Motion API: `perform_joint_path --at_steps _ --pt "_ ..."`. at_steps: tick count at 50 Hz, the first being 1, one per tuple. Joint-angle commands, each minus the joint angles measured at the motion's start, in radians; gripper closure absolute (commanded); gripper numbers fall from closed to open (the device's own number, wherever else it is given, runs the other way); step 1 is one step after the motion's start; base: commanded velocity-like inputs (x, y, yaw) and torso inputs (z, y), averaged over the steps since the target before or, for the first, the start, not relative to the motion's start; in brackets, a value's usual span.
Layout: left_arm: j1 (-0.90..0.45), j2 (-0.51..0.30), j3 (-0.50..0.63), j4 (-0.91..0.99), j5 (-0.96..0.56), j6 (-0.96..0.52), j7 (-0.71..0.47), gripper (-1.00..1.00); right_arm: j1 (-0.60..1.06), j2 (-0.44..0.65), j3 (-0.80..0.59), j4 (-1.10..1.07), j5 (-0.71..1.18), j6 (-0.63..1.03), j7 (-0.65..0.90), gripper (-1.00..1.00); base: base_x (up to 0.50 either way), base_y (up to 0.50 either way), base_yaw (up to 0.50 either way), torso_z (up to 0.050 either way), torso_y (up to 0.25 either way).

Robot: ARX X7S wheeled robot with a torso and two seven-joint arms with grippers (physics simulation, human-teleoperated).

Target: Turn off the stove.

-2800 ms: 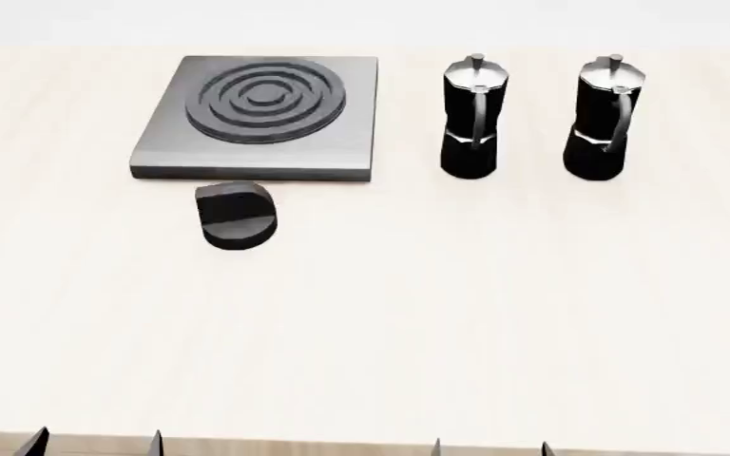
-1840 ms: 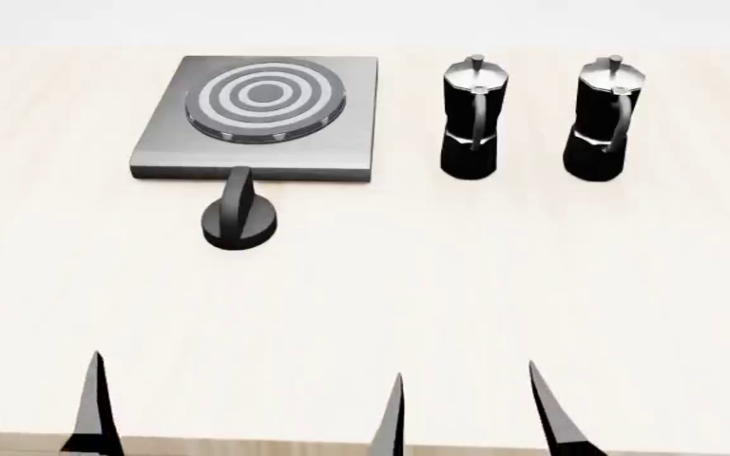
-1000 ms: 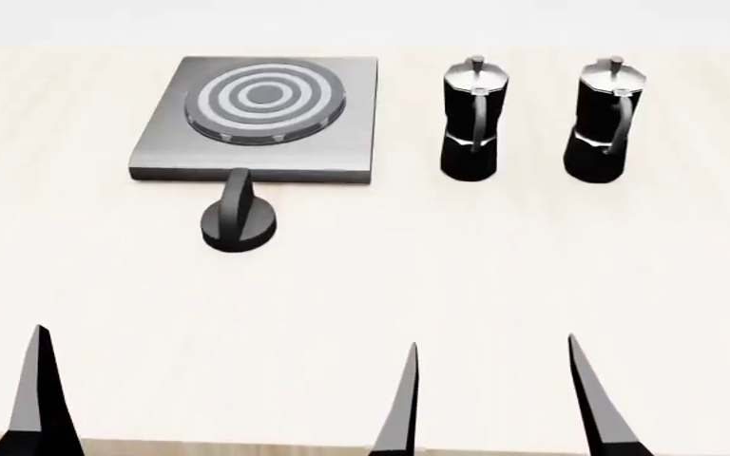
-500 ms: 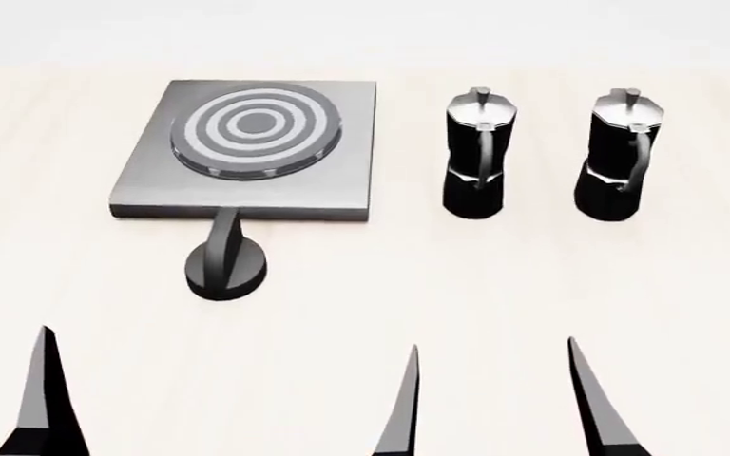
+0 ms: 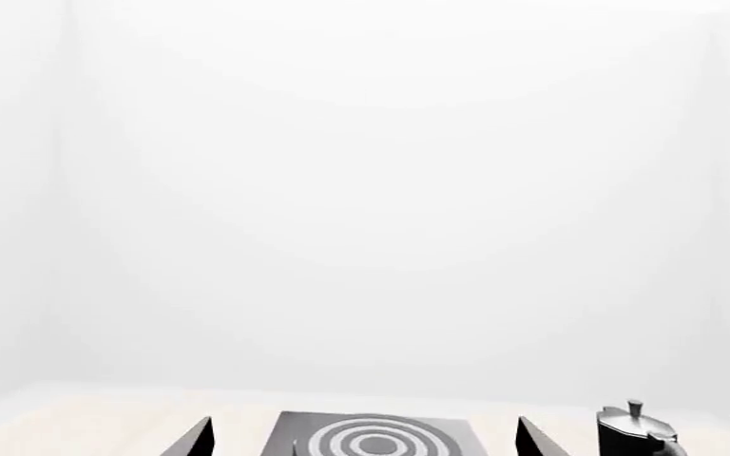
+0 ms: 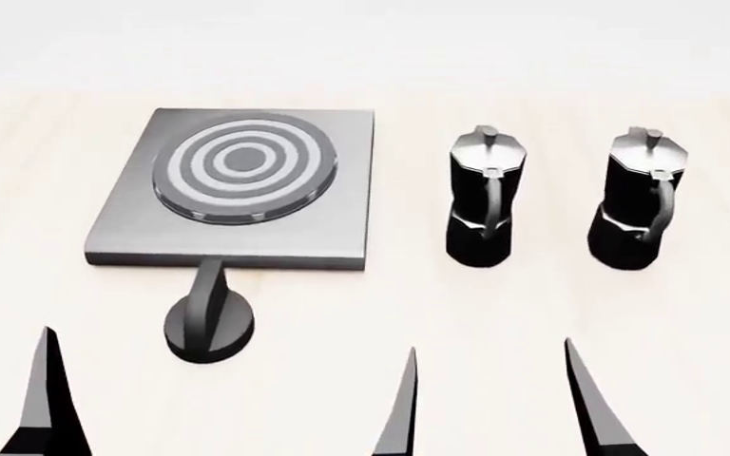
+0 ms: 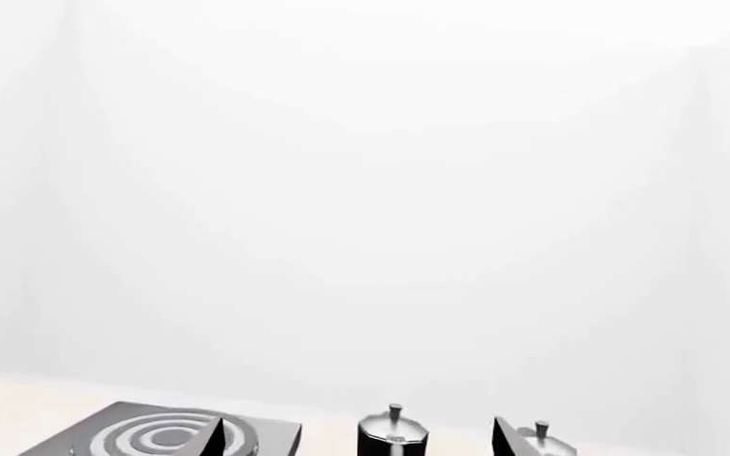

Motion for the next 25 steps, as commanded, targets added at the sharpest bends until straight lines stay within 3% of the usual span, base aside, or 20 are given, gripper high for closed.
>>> perform_joint_path --at_steps 1,25 --pt "-0.006 0.014 -0.022 -0.020 0.003 0.014 0.008 -1.00 0.004 -0.012 0.020 0.015 -0.011 -0.005 -0.018 -1.00 0.34 0.00 0.00 0.000 0.000" --pt "-0.013 -0.001 -0.014 -0.027 -0.006 0.015 -0.013 -1.00 0.009 0.004 0.007 0.016 -0.003 -0.007 -0.004 -1.00 0.34 0.00 0.00 0.000 0.000"
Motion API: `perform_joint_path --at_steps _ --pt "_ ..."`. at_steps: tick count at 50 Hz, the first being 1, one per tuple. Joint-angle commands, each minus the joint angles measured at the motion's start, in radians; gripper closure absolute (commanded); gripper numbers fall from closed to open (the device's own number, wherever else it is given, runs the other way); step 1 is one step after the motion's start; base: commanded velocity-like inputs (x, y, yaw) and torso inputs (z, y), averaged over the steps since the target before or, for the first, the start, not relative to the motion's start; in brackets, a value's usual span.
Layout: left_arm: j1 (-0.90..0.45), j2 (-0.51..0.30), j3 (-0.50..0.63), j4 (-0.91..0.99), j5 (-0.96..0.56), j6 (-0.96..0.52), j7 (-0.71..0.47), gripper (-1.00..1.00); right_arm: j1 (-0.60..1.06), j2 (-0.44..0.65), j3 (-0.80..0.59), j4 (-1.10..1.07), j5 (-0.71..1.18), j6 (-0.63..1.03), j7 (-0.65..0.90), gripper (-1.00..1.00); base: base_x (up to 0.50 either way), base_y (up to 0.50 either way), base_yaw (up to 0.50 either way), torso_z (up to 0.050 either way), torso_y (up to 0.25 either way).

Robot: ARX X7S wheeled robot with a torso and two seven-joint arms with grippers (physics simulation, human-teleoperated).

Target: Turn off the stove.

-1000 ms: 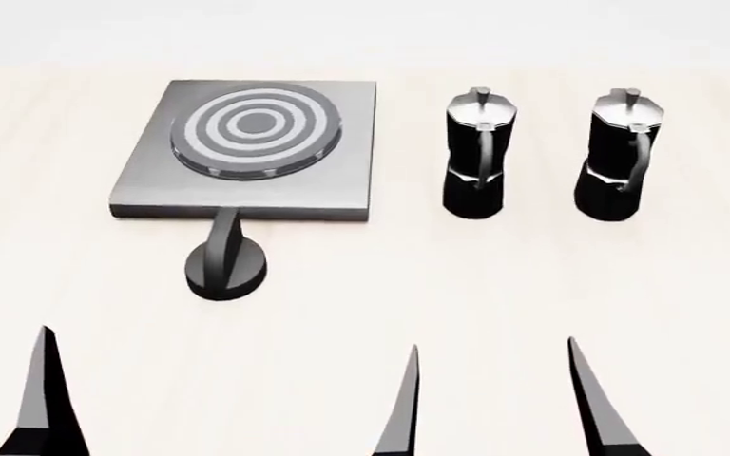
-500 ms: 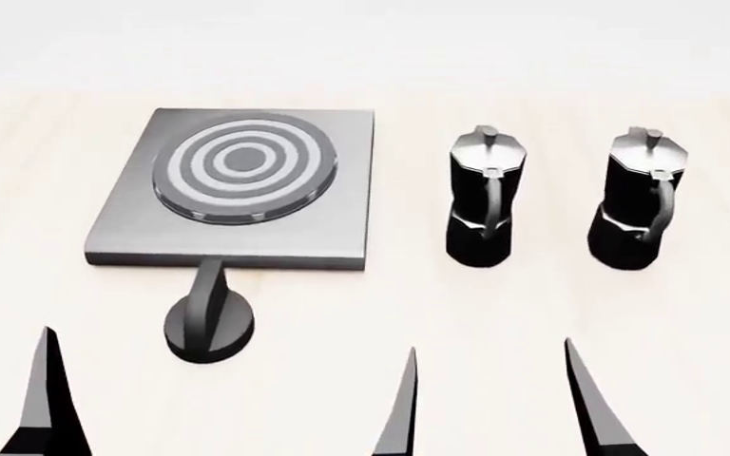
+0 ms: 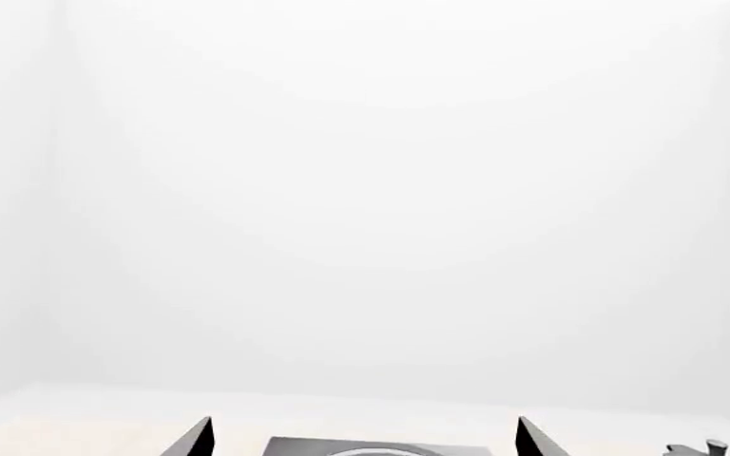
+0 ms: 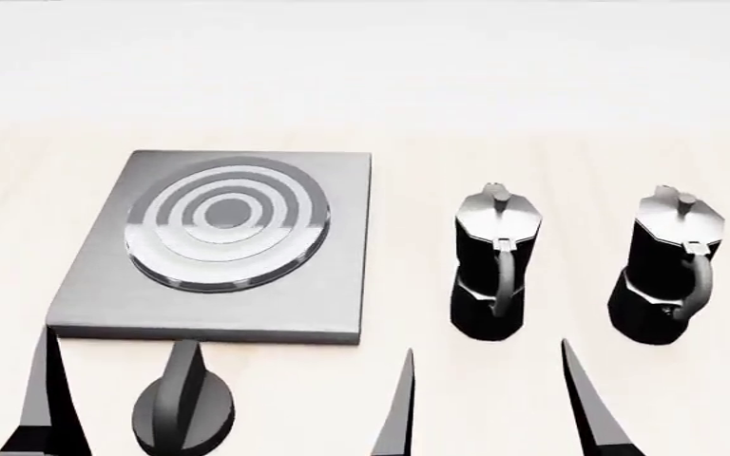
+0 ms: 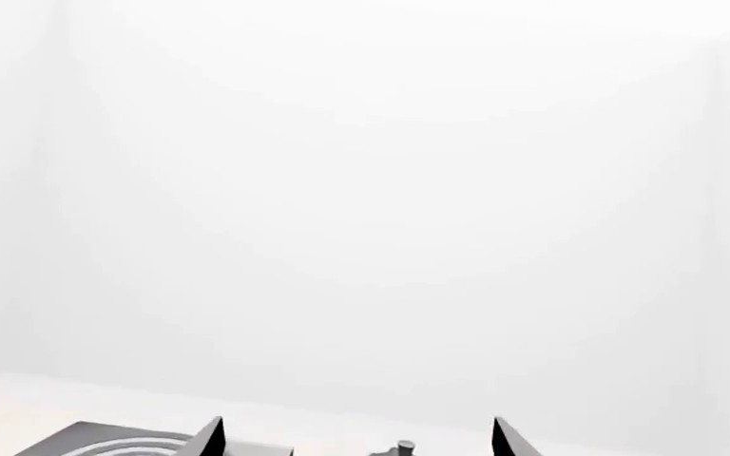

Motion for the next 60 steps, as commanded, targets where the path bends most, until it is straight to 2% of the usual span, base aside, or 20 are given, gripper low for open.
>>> perform_joint_path --at_steps 1,27,35,60 --pt "-0.007 0.016 -0.023 -0.019 0.003 0.013 0.009 -1.00 0.005 -0.013 0.020 0.014 -0.010 -0.009 -0.018 -1.00 0.34 0.00 0.00 0.000 0.000" --pt "-0.008 0.001 -0.010 -0.025 -0.002 0.020 -0.009 -1.00 0.006 0.004 0.003 0.009 -0.021 -0.003 0.002 -1.00 0.34 0.00 0.00 0.000 0.001" --pt "-0.004 -0.006 -0.003 -0.028 -0.002 0.027 -0.010 -1.00 0.010 0.010 -0.004 0.022 -0.016 -0.006 -0.001 -1.00 0.00 0.00 0.00 0.000 -0.012" --pt "-0.008 -0.019 0.005 -0.034 -0.013 0.030 -0.024 -1.00 0.010 0.024 -0.014 0.027 -0.017 -0.016 0.016 -1.00 0.00 0.00 0.00 0.000 -0.135"
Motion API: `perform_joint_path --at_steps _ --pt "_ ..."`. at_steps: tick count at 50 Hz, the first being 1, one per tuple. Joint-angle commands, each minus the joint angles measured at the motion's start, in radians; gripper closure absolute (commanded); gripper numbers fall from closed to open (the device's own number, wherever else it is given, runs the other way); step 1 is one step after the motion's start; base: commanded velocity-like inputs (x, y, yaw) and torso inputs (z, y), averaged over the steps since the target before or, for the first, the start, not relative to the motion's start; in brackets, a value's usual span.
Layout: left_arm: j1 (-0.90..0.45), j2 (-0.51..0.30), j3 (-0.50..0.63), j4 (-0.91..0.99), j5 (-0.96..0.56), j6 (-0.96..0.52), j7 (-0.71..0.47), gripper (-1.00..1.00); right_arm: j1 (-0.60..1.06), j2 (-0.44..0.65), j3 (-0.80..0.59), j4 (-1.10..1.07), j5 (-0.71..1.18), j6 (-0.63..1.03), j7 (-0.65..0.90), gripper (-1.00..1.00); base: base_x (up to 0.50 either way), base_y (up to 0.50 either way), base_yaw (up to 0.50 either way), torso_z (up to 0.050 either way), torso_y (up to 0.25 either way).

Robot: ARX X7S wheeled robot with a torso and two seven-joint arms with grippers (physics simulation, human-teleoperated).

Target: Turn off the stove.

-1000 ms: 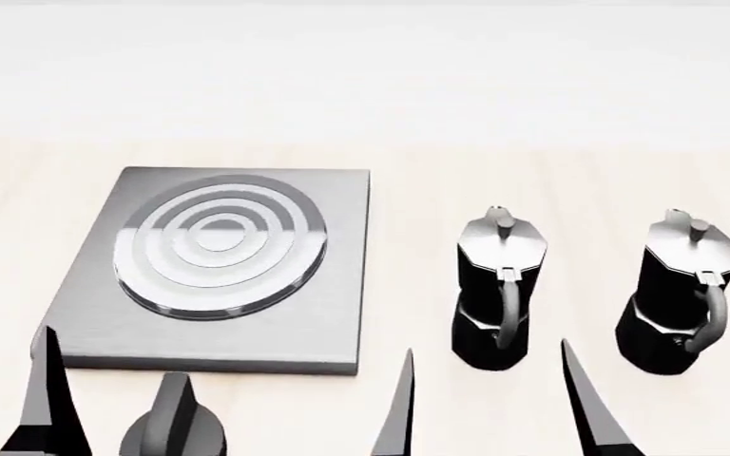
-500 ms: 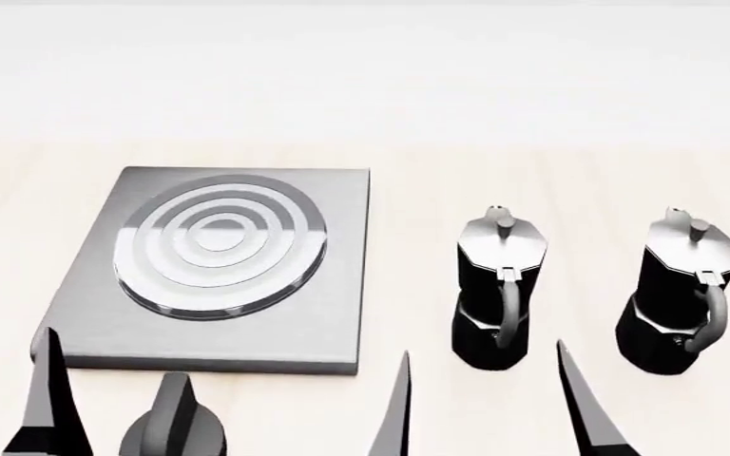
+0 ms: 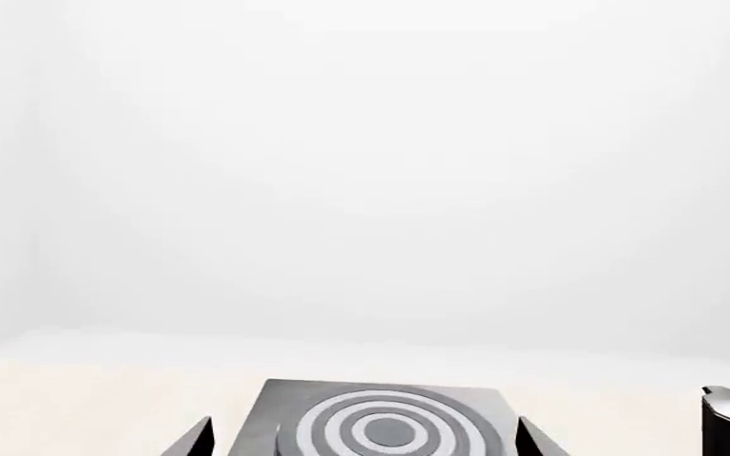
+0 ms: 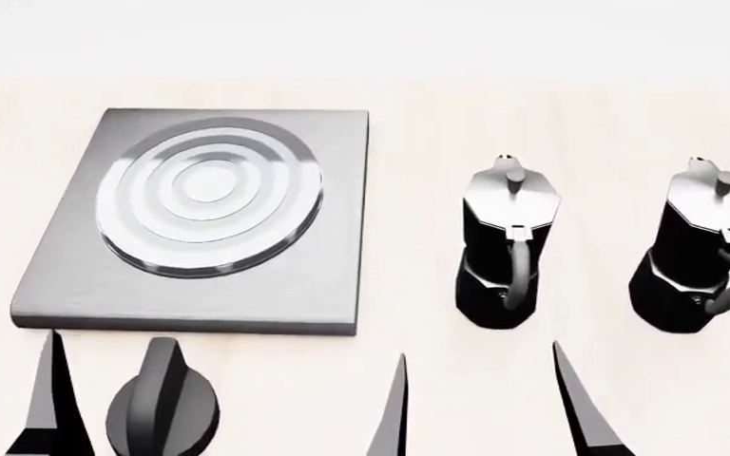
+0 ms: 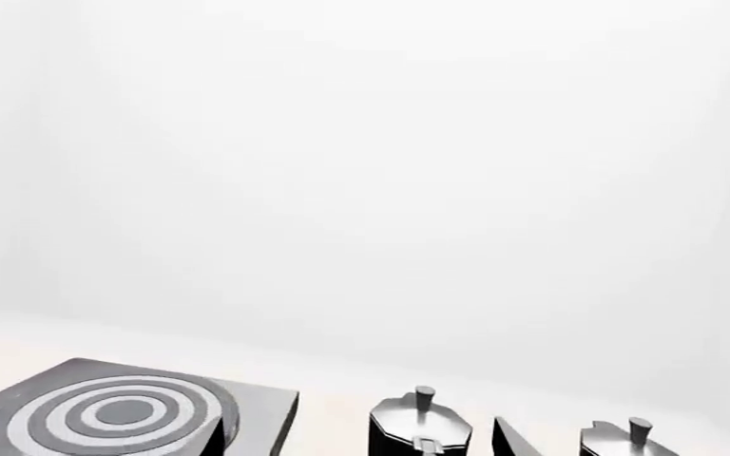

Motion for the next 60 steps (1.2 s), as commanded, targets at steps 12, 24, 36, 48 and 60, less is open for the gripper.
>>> perform_joint_path --at_steps 12,24,36,48,60 --pt "-0.006 0.012 -0.021 -0.020 0.000 0.016 0.005 -1.00 0.007 -0.007 0.014 0.021 -0.006 -0.013 -0.010 -1.00 0.00 0.00 0.00 0.000 -0.137" --pt "-0.004 0.006 -0.015 -0.020 -0.002 0.017 -0.001 -1.00 0.008 0.004 0.007 0.018 -0.003 -0.013 -0.001 -1.00 0.00 0.00 0.00 0.000 -0.134" --pt "-0.007 0.000 -0.011 -0.022 -0.005 0.015 -0.008 -1.00 0.011 0.012 0.002 0.019 0.005 -0.014 0.006 -1.00 0.00 0.00 0.00 0.000 -0.122" --pt "-0.008 -0.007 -0.002 -0.025 -0.004 0.016 -0.017 -1.00 0.013 0.018 -0.004 0.018 0.010 -0.015 0.014 -1.00 0.00 0.00 0.00 0.000 -0.068" --pt "-0.021 -0.019 -0.001 0.012 -0.025 -0.013 -0.031 -1.00 0.016 0.022 -0.005 0.025 0.018 -0.018 0.018 -1.00 0.00 0.00 0.00 0.000 0.000"
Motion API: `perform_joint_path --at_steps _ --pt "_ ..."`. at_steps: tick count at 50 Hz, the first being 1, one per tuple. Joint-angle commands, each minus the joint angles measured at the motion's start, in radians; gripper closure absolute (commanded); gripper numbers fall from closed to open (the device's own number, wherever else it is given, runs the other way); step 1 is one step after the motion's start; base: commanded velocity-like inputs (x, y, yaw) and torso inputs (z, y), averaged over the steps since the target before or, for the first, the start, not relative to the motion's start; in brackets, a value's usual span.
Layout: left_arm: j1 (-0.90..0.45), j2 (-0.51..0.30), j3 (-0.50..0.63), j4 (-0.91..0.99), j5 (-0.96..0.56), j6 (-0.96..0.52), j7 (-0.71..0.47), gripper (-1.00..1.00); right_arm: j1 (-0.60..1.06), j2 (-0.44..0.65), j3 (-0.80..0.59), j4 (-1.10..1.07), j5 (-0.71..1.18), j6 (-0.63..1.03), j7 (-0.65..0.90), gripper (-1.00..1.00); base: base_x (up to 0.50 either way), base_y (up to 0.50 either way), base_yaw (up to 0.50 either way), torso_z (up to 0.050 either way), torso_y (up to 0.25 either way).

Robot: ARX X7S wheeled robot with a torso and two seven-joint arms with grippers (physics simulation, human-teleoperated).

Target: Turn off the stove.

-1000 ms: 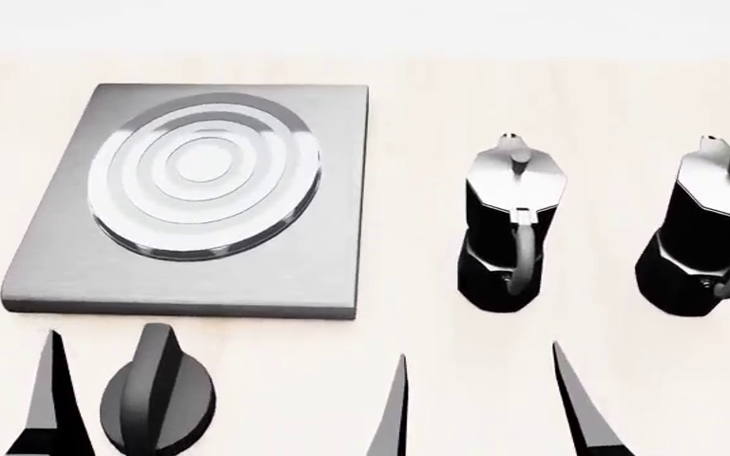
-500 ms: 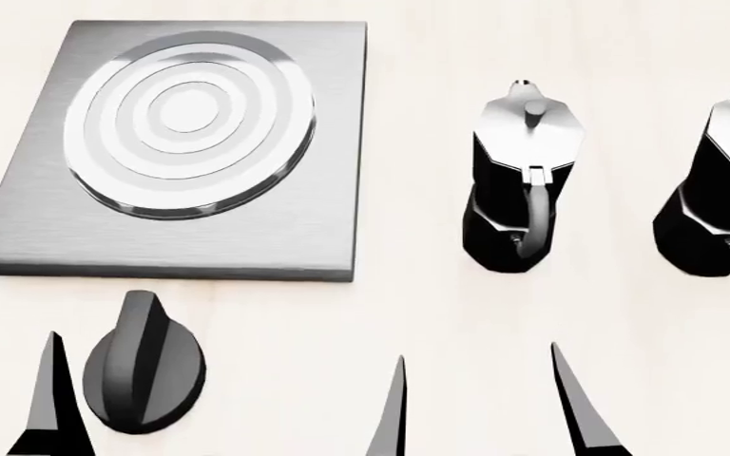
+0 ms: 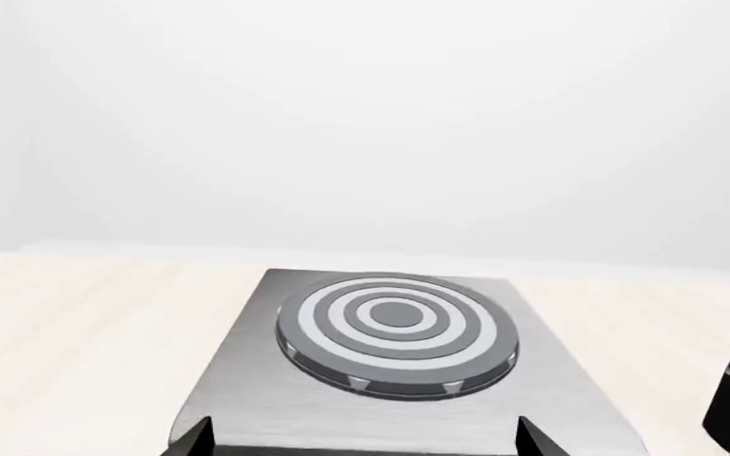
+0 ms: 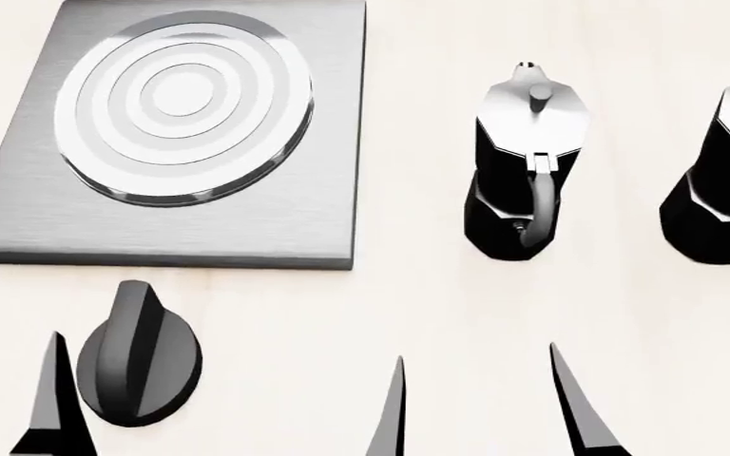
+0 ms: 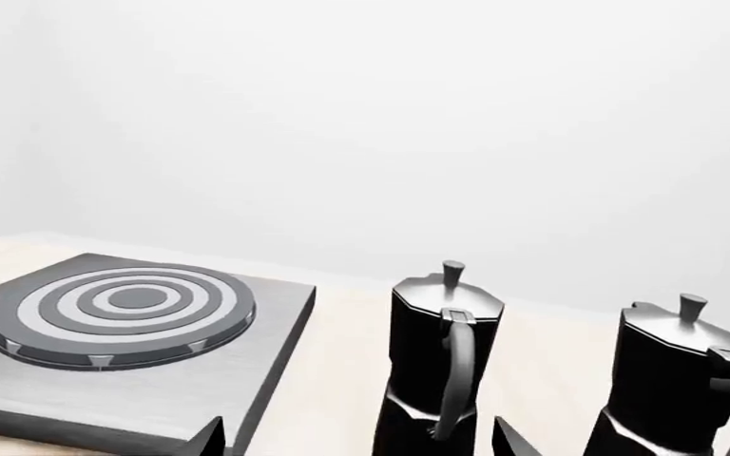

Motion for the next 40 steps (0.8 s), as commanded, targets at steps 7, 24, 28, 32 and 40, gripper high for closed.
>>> perform_joint_path --at_steps 7,24,28,32,40 --pt "-0.072 0.006 -0.013 0.106 -0.059 -0.101 -0.002 -1.00 0.005 -0.011 0.024 0.018 -0.004 -0.011 -0.017 -1.00 0.00 0.00 0.00 0.000 0.000" --pt "-0.154 0.012 0.037 0.169 -0.131 -0.215 -0.026 -1.00 0.005 -0.003 0.023 0.016 0.001 -0.015 -0.010 -1.00 0.00 0.00 0.00 0.000 0.000" --pt "-0.168 0.020 0.060 0.128 -0.126 -0.213 -0.021 -1.00 0.004 -0.001 0.022 0.013 0.002 -0.014 -0.009 -1.00 0.00 0.00 0.00 0.000 0.000" --pt "-0.178 0.025 0.083 0.076 -0.107 -0.194 -0.011 -1.00 0.004 0.001 0.021 0.013 0.004 -0.016 -0.008 -1.00 0.00 0.00 0.00 0.000 0.000" --pt "-0.218 0.043 0.117 -0.086 -0.077 -0.155 0.014 -1.00 0.006 0.004 0.018 0.010 0.005 -0.012 -0.006 -1.00 0.00 0.00 0.00 0.000 0.000"
